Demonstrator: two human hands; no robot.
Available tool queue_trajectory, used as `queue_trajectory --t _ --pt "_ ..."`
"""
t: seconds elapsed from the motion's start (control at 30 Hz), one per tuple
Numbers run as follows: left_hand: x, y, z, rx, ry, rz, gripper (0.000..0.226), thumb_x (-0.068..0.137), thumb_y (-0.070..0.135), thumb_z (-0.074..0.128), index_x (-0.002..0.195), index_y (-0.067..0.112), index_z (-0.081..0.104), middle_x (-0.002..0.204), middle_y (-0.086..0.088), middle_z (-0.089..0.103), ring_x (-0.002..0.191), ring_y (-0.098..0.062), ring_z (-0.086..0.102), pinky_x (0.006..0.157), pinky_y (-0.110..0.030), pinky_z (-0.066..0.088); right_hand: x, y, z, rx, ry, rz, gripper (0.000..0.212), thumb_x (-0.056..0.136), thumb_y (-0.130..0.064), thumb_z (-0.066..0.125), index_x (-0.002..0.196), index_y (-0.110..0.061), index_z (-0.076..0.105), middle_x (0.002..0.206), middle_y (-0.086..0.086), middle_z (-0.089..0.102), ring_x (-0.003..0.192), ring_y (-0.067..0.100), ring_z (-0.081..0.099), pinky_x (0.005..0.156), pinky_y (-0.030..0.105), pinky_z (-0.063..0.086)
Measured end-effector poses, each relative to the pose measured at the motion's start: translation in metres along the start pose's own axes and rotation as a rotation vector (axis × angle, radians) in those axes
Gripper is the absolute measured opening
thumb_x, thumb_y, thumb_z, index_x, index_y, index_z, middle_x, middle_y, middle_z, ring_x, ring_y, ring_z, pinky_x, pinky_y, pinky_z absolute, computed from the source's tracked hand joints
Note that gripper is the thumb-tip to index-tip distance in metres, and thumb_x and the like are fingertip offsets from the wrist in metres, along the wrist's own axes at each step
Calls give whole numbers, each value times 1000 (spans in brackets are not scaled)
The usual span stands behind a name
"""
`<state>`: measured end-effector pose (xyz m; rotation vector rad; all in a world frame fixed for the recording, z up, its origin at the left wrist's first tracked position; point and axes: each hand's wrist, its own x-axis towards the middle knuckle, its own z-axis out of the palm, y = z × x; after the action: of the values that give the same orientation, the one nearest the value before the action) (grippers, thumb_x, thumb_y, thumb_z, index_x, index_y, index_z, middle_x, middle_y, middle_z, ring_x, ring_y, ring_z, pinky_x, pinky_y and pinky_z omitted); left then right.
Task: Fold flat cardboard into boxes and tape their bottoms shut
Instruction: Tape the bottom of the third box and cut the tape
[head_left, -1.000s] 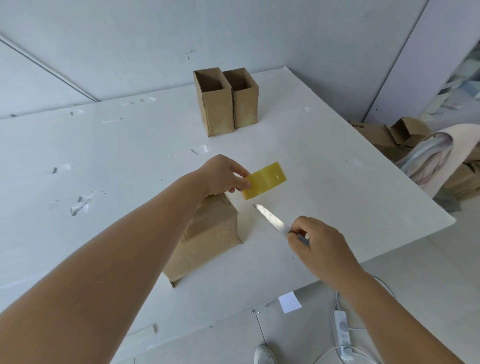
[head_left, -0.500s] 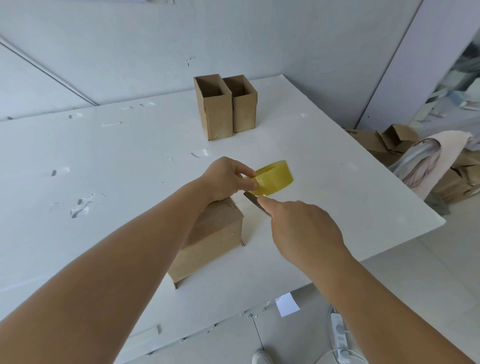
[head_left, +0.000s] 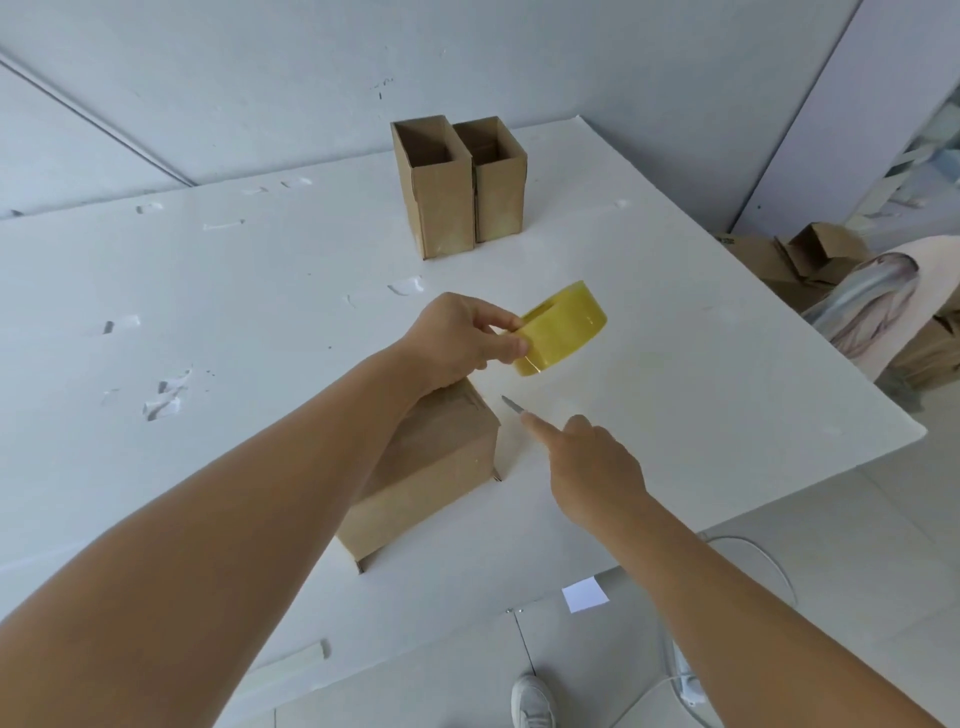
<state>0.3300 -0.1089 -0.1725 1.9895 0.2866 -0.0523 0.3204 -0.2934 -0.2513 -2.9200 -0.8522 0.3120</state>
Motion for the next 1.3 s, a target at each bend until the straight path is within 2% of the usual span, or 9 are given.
queue_trajectory --t 0.1,0.17,0.23,0.3,0.47,0.7,1.03,1.17,1.3 --pt "1 0 0 11 2 -24 12 77 23 79 87 25 73 60 11 68 48 5 52 50 -9 42 7 8 13 52 66 -10 55 97 -19 39 147 -35 24 118 5 49 102 26 45 79 33 41" --pt "2 1 -1 22 9 -45 12 76 27 79 87 27 74 63 11 69 48 4 52 51 -9 43 8 0 8 393 196 31 38 98 -35 39 134 -27 48 118 1 58 109 22 50 89 31 40" --pt "2 1 -1 24 10 -50 12 76 27 79 87 27 74 64 11 70 49 3 52 51 -9 43 6 -20 -5 923 204 158 35 88 -52 47 99 -24 65 95 -9 65 90 2 57 74 19 42" --pt "1 2 0 25 11 -46 11 76 26 79 86 26 74 63 11 70 50 3 53 51 -9 43 8 -41 -15 1268 96 267 51 79 -62 50 77 -12 59 71 -5 56 59 -2 50 52 11 39" --pt "2 2 0 24 34 -70 14 75 26 80 89 26 74 64 11 71 60 3 63 54 -6 44 24 -69 -25 1754 -27 462 35 81 -49 67 76 -15 62 79 5 61 80 22 58 71 35 46" --pt "4 1 6 33 48 -122 12 75 25 81 85 24 74 60 11 70 50 3 57 47 -8 42 26 -74 -20 1879 27 542 23 85 -34 67 88 -11 67 96 14 69 107 37 60 97 53 47" --pt "3 7 11 -269 284 -53 4 83 22 72 85 25 72 62 12 69 49 3 54 53 -8 44 19 -74 -12 1893 68 614 21 84 -28 67 72 -15 55 82 10 53 83 26 49 73 39 41" --pt "-6 11 6 -260 270 26 10 84 21 71 81 31 72 62 13 69 55 2 57 57 -9 45 19 -76 -15 1877 77 599 23 83 -30 68 70 -16 56 80 8 57 82 26 52 77 40 46" --pt "-22 10 -21 -287 436 57 5 84 27 72 88 26 74 65 11 69 58 0 58 56 -8 42 23 -88 -22 1858 106 522 21 80 -26 70 68 -14 57 74 7 58 74 24 53 77 43 51"
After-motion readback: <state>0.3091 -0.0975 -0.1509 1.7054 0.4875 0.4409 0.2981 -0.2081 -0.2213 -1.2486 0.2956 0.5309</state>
